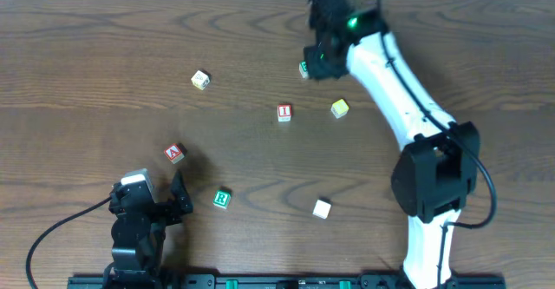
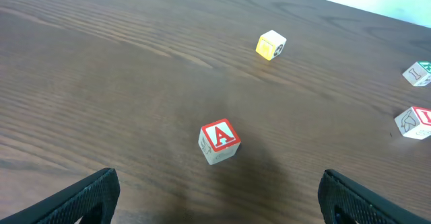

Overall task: Spell out Ai2
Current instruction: 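Place the blue '2' block right of the red 'I' block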

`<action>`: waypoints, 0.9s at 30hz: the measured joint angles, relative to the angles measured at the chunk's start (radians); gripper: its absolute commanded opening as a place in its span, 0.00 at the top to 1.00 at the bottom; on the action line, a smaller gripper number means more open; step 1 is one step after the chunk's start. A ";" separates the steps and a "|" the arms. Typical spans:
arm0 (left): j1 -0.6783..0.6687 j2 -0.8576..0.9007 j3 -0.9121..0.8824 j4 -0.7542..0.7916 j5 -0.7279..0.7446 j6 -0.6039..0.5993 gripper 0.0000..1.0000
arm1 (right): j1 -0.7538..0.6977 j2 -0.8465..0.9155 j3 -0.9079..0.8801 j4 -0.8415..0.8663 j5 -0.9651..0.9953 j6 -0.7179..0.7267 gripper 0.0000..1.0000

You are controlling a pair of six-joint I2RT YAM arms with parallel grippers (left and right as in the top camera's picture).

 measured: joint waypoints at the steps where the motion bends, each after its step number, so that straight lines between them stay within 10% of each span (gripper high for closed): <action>1: 0.000 0.000 0.000 0.000 0.000 0.000 0.05 | 0.010 0.000 -0.059 0.044 -0.021 0.008 0.98; 27: 0.000 0.000 0.000 0.000 0.000 0.000 0.05 | 0.125 0.003 -0.278 0.203 0.055 0.286 0.99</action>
